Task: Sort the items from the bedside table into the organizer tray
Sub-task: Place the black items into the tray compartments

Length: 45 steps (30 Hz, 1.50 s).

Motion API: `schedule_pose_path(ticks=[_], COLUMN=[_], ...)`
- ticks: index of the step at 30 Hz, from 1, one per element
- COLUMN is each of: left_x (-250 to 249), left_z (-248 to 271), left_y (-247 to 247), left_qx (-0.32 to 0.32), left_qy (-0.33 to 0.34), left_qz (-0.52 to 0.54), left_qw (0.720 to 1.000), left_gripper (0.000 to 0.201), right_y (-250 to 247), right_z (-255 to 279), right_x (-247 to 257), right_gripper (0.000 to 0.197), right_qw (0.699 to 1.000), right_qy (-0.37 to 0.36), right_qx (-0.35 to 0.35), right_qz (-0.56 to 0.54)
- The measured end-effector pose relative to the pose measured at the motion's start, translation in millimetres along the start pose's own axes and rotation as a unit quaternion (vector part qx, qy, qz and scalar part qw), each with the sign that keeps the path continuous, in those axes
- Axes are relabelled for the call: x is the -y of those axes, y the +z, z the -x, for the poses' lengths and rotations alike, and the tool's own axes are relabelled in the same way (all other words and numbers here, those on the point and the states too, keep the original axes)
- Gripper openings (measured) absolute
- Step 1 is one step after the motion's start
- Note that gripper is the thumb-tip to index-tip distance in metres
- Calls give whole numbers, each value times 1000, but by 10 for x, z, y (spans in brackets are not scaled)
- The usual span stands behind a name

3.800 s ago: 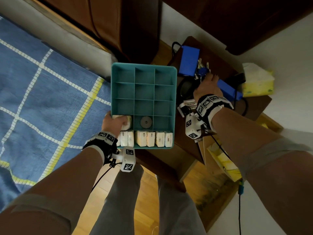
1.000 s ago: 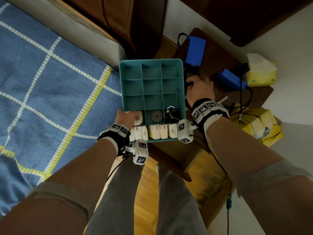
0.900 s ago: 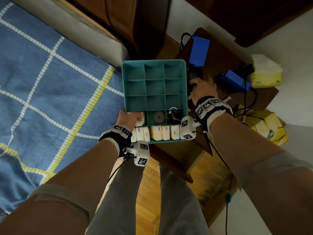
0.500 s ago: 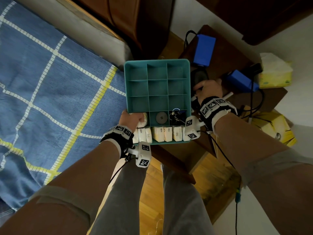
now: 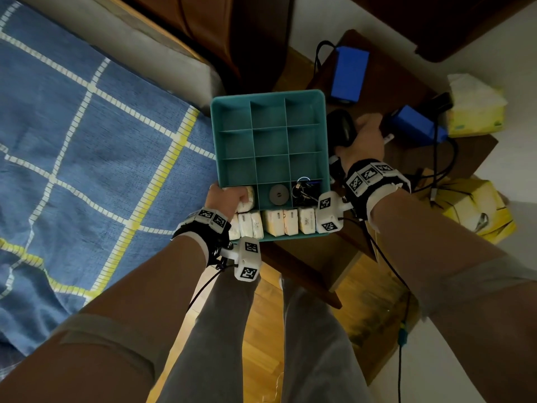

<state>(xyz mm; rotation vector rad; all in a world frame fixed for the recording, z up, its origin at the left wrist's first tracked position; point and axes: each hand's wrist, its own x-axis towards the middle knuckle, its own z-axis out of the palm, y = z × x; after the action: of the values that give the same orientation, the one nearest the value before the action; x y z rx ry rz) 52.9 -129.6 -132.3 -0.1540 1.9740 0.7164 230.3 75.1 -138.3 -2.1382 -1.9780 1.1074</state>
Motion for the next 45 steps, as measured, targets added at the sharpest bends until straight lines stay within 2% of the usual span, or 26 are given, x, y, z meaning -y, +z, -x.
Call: schedule_pose_path(ticks=[2,4,5,7,9,13,16,20,24,27,29,32,35,39,42,45], left_x=[-18,-27,-25,-9,-9,0,1,35,51,44,48,42,37,13,-29,-79], left_z=[13,33,47,53,76,128,164,138,135,146,139,138,117,90,68,81], left_y=[0,1,4,7,9,28,31,37,50,40,40,44,45,58,57,69], left_qx=[4,1,-1,-2,-8,-11,-8,-18,-23,-23,-25,-31,-39,-41,-53,-48], left_qy=[0,1,2,0,2,12,16,18,18,19,20,21,15,1,-7,-13], left_qz=[3,6,5,-1,-7,-10,-11,-19,-17,-15,-14,-17,-15,-27,-32,-28], left_qw=[1000,1000,1000,1000,1000,1000,1000,999,999,999,999,999,999,999,998,998], left_gripper=[43,59,61,54,54,74,68,55,52,52,54,46,36,26,30,49], right_y=[-31,-64,-80,-109,-124,-144,-141,-86,-43,-37,-80,-196,-262,-249,-212,-144], right_z=[46,111,160,279,404,608,697,787,794,769,738,463,36,-370,-492,-500], right_x=[-16,-49,-77,-134,-172,-186,-170,-172,-164,-167,-152,-78,13,94,137,109], right_gripper=[61,57,55,54,53,48,49,51,43,36,34,42,57,67,76,84], right_qw=[1000,1000,999,998,996,985,979,981,978,966,960,972,975,962,958,968], right_qy=[3,0,-1,-13,-46,-121,-174,-193,-198,-235,-256,-201,-127,-101,-93,-80], right_qx=[-5,-20,-30,-54,-75,-90,-58,16,12,22,1,-33,47,119,145,142], right_qz=[-7,10,15,0,-33,-84,-86,-1,71,101,109,122,177,224,228,189])
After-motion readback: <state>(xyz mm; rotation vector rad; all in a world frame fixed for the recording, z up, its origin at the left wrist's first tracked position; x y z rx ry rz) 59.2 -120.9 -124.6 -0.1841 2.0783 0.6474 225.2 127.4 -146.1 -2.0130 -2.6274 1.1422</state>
